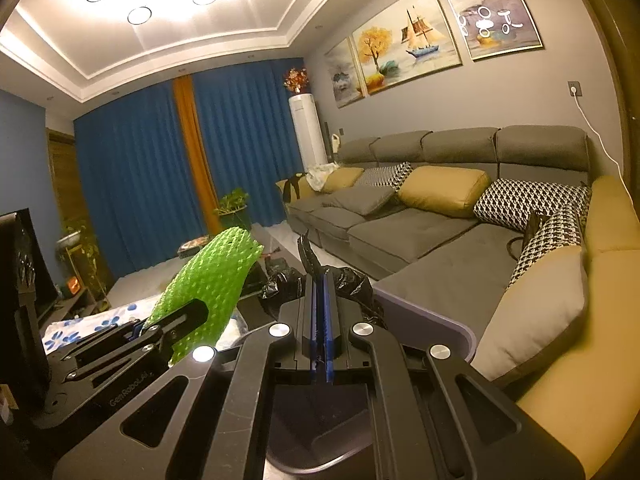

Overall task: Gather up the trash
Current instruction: 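Open the left tool over the grey bin while the right releases the black bag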

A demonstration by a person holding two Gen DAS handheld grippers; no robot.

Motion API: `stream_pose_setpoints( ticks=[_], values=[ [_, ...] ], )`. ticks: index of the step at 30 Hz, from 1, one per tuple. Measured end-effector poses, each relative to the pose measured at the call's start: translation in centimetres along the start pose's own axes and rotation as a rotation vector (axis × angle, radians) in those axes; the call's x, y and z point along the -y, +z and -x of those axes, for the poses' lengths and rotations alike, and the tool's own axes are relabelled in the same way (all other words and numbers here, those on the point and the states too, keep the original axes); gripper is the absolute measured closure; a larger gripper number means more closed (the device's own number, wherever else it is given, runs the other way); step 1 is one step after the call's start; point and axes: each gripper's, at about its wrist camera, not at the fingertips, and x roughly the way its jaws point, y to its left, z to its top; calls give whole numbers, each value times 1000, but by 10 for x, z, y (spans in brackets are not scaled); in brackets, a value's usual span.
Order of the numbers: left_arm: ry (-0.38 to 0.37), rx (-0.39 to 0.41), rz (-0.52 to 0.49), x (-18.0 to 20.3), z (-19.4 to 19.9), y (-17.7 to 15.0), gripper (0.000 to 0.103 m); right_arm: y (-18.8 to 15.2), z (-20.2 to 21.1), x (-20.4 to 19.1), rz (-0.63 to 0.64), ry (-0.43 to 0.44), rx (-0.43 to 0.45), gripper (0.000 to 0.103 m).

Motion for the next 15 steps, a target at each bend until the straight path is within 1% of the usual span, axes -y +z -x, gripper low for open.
stream_pose_setpoints(
  ticks=[8,11,13,14,15],
  values=[
    [-26,-46,21,-1,-28,-5,89,-4,-15,7,-15,-4,-23,99],
    [-43,-63,26,-1,-34,-6,83,-1,-20,13,-23,0,-27,98],
    [-60,-70,36,-2,-37,-7,70,1,-23,15,-19,2,-26,97],
    [-60,-71,43,-3,-38,-7,50,0,-23,15,-19,-3,-26,97],
    [-59,-71,61,-6,-39,-8,32,-1,-22,13,-22,-4,-29,93]
  ],
)
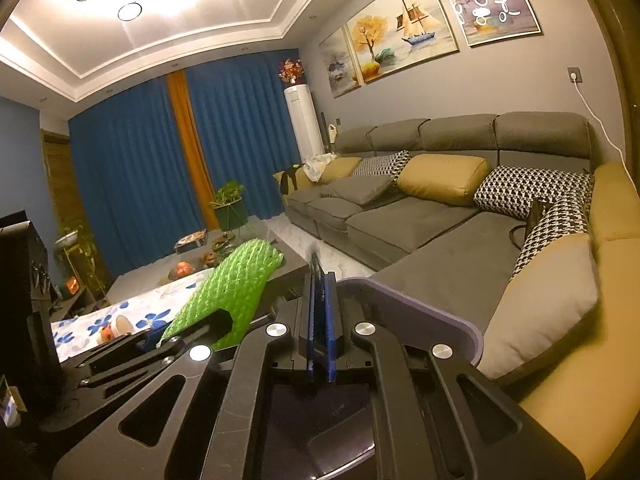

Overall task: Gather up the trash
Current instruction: 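Open the left tool over the grey bin while the right releases the black bag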

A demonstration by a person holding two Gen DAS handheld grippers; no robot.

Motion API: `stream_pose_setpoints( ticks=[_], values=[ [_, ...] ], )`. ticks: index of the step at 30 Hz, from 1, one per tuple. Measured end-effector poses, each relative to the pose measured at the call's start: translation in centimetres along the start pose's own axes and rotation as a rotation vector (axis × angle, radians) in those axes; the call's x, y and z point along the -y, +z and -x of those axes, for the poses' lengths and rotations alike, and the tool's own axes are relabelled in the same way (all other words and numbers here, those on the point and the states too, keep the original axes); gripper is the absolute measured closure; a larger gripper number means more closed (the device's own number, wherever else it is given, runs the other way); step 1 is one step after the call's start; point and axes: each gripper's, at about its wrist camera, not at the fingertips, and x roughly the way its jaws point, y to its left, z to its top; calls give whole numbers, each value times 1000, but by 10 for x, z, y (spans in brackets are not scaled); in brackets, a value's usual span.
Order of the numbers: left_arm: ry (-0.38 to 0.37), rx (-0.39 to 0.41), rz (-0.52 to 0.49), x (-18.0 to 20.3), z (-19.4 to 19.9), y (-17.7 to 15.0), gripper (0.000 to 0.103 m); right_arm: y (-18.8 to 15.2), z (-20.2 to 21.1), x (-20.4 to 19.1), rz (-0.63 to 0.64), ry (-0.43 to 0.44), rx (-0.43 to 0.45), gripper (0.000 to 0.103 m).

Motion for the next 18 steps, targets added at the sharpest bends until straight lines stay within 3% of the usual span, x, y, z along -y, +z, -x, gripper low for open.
stream_pose_setpoints(
  ticks=[4,9,14,18],
  values=[
    [11,-12,35,-8,-1,-1,22,-2,0,6,-22,-13,-14,85],
    [45,2,70,-21,7,-4,13,-3,9,8,-30,-21,-1,65],
    [120,24,79,-26,25,-5,10,-3,21,0,-12,-20,19,50],
    [222,36,90,-32,48,-9,10,-5,33,-10,6,-26,37,37]
  ],
)
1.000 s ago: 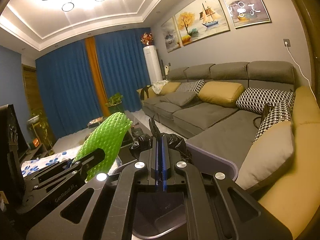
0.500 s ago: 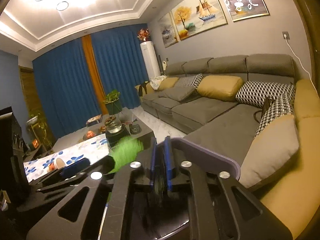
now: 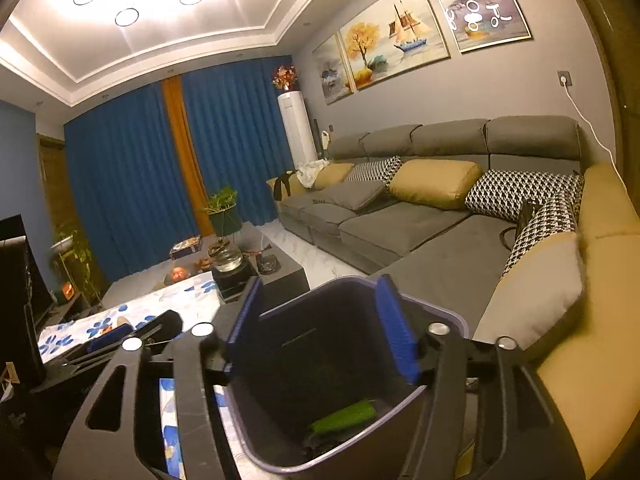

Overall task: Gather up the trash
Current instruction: 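Open the left tool over the grey bin while the right releases the black bag, then return both tools to the table and close the right tool on the blue foam net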

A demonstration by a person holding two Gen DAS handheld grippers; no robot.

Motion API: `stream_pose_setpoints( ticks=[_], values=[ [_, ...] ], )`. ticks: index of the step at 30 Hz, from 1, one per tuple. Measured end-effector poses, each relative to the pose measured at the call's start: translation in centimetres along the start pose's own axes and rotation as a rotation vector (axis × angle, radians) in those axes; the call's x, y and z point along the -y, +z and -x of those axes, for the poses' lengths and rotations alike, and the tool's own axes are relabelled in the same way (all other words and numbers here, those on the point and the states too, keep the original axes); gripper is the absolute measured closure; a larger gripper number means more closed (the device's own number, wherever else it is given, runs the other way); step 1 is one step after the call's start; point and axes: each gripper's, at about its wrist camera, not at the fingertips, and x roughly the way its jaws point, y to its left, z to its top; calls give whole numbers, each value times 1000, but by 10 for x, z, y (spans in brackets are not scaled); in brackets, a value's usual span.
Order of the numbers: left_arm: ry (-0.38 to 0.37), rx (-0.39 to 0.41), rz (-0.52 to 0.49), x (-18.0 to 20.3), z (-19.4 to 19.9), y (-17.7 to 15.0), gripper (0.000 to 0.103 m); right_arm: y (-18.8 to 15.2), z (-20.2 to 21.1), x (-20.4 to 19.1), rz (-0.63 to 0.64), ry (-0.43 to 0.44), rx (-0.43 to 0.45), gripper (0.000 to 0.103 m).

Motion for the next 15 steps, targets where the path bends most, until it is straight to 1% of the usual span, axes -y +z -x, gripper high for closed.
stream_pose_setpoints(
  ticks=[5,7,9,11,14,15],
  values=[
    [108,26,5,-19,36,-8,9,-7,16,-16,34,2,16,30],
    [138,35,8,-28,50,-13,9,-10,22,-23,50,9,19,30],
    [177,43,20,-39,66,-15,9,-15,27,-31,60,22,21,28],
    [199,57,31,-53,83,-19,9,-21,32,-40,69,42,14,28],
    [247,86,47,-74,115,-27,9,-32,39,-57,87,77,-6,27],
    [274,98,52,-82,129,-31,9,-36,42,-64,96,95,-14,27]
  ],
)
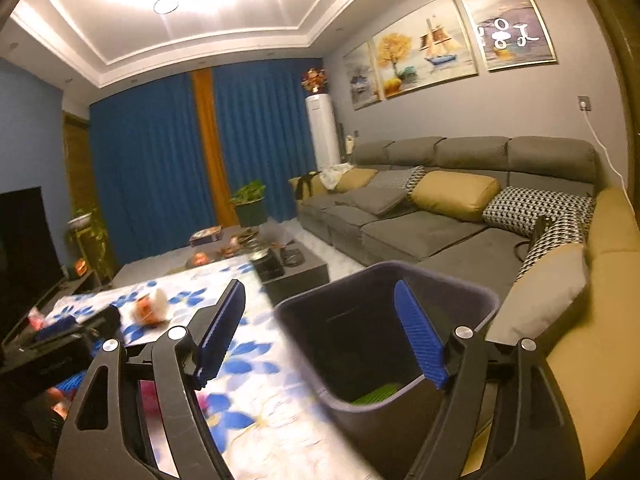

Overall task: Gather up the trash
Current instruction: 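Return both tools to the table and close the right tool on the blue foam net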

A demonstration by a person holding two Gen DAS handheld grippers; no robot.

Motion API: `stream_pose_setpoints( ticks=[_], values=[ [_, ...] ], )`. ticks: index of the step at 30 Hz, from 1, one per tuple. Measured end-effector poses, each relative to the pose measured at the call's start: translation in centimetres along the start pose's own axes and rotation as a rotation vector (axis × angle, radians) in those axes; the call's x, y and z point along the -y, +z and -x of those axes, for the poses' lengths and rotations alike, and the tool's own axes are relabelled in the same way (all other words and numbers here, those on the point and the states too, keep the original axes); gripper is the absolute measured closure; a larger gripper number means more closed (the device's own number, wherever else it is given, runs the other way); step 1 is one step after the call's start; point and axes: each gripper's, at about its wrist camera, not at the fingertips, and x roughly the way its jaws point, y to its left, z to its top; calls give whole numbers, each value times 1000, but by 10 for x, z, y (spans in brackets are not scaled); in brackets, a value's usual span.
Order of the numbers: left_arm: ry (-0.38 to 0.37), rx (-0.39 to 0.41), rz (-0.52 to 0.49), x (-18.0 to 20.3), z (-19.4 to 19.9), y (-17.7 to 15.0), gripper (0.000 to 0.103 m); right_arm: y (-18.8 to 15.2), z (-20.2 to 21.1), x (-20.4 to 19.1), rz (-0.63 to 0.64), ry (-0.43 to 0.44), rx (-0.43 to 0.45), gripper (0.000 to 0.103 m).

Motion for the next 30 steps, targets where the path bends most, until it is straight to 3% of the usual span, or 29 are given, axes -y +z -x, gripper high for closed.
stream_pose_setpoints(
  ticks=[11,20,30],
  values=[
    [218,14,21,-104,68,-41,9,-44,14,-88,66,183,-90,27],
    [312,-11,103,-168,87,-65,9,-82,2,-161,130,327,-203,27],
    [341,-6,154,-202,95,-76,9,-99,-22,-210,188,335,-247,27]
  ],
)
